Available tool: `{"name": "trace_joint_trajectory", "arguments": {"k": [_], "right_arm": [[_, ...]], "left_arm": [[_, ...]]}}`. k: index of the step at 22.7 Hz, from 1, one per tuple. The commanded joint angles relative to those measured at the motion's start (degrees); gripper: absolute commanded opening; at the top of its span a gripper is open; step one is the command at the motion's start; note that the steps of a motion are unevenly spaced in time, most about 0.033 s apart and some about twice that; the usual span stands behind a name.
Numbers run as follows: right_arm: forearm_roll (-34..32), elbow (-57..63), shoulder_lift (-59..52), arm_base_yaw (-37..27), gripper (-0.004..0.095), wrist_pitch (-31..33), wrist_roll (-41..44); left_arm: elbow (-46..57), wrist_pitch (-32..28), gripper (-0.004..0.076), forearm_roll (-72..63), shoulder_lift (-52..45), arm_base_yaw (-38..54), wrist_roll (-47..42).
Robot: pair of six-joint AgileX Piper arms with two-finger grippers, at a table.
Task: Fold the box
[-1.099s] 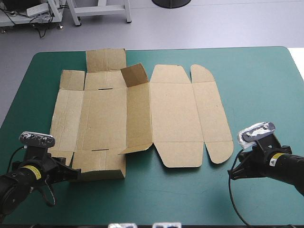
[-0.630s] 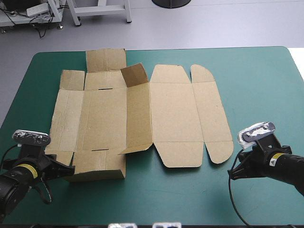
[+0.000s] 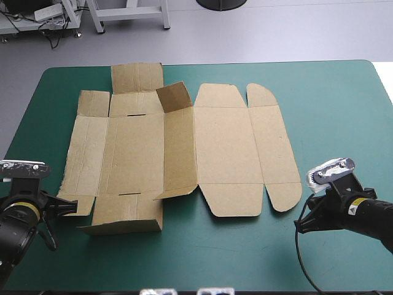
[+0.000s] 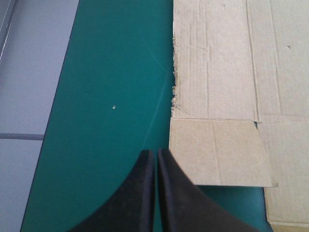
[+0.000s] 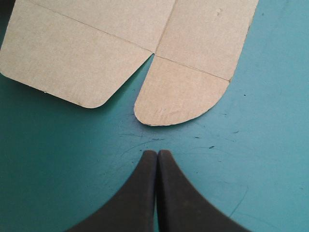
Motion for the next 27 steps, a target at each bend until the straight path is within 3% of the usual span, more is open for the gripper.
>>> {"name": "trace_joint_trajectory", "arguments": {"k": [1,7,11,15,17,19,20,22,27], "right_arm": [[0.4,-1.8,-0.3,0.0,-0.0018,-2.7,-1.3],[0.4,-1.8,-0.3,0.0,-0.0018,-2.7,-2.4],[0.4,-1.8,-0.3,0.0,-0.0018,-3.2,-2.9],[0.8,-1.8,-0.3,0.0,-0.0018,-3.3,-2.9],[0.7,-1.8,-0.3,0.0,-0.0018,-3.5,-2.9],[0.7,-1.8,-0.3,0.0,-0.0018,-3.6,-2.9],[0.4,-1.8,-0.3,0.0,-0.0018,-4.4,-2.9],[0.4,-1.8,-0.3,0.0,-0.0018,-6.3,-3.3],[0.6,-1.8,-0.3,0.0,-0.0018,-7.4,-4.7]], "left_arm": [[-2.2,-2.4,0.0018,1.9,2.9,2.5,1.8],[-2.2,-10.5,0.0018,-17.3,7.1,19.2,19.8],[-2.2,-11.9,0.0018,-35.2,10.7,30.6,38.2],[-2.3,-13.9,0.0018,-52.5,15.8,39.9,51.1],[-5.8,-9.5,0.0018,-59.5,22.2,45.7,57.6],[-12.7,-2.8,0.0018,-62.7,29.2,51.7,58.3],[-19.0,3.9,0.0018,-64.6,34.2,55.0,58.7],[-27.9,10.9,0.0017,-64.6,40.2,57.1,58.2],[-34.6,10.7,0.0017,-62.2,45.6,57.3,57.0]]}}
